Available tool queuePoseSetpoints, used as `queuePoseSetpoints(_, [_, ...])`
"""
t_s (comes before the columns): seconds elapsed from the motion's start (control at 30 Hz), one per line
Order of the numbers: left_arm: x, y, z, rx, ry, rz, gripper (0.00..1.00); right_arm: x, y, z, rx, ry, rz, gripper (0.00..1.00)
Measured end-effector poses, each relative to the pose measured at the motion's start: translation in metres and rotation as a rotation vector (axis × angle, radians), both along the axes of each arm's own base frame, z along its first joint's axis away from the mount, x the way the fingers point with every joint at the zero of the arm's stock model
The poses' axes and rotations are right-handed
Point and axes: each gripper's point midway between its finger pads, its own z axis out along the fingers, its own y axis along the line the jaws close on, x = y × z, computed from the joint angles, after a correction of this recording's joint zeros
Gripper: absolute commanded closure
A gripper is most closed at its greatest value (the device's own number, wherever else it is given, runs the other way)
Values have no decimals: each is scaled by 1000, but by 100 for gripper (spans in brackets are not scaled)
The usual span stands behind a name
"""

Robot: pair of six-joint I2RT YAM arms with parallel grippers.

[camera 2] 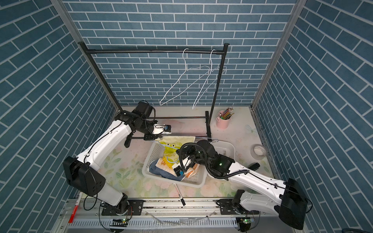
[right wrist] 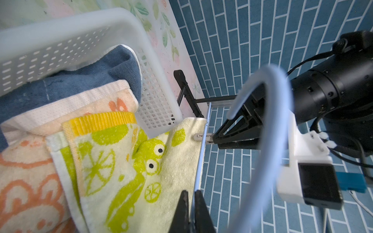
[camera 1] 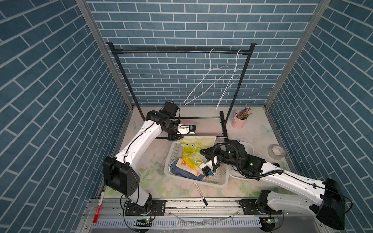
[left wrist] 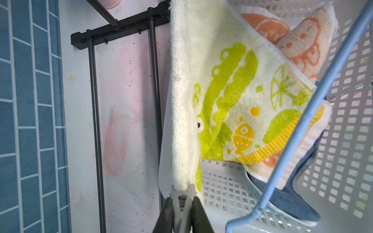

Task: Remove the clothespins securing towels to the hanger
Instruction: Remove the clothespin from the hanger, then place the hanger in the basket.

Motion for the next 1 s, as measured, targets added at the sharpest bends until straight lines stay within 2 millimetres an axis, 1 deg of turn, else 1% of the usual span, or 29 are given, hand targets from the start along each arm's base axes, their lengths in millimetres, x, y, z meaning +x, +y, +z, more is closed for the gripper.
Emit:
queuePoseSetpoints(0.13, [-8,-2,18,-46,-36,-10,91,1,0,-3,-4,8,-9,100])
queuePoseSetpoints(0.37, [-26,-5,65,-196,-171,3,97,3,3,-19,-24,70,-30,99])
queuePoseSetpoints(0.43, [-30,-6,77,-259,-213,31,99,2,1,-26,-30,104,-38,82])
queuePoseSetpoints(0.5, [-34,-6,87,-319,-242,61,100,0,-1,-33,-38,130,-45,68])
queuePoseSetpoints(0.6, [-37,-7,97,-423,-269,124,100,-6,-9,-44,-56,173,-63,53])
queuePoseSetpoints(0.73, [-42,-8,104,-569,-267,206,100,-14,-26,-50,-80,208,-93,47])
queuePoseSetpoints(0.83, [-44,-8,113,-680,-258,267,100,-16,-42,-46,-86,211,-142,44])
queuePoseSetpoints(0.93, [-45,-9,123,-789,-235,313,100,-16,-62,-44,-106,203,-204,43])
queuePoseSetpoints(1.0, [-46,-12,128,-859,-205,332,100,-14,-78,-48,-143,198,-258,43])
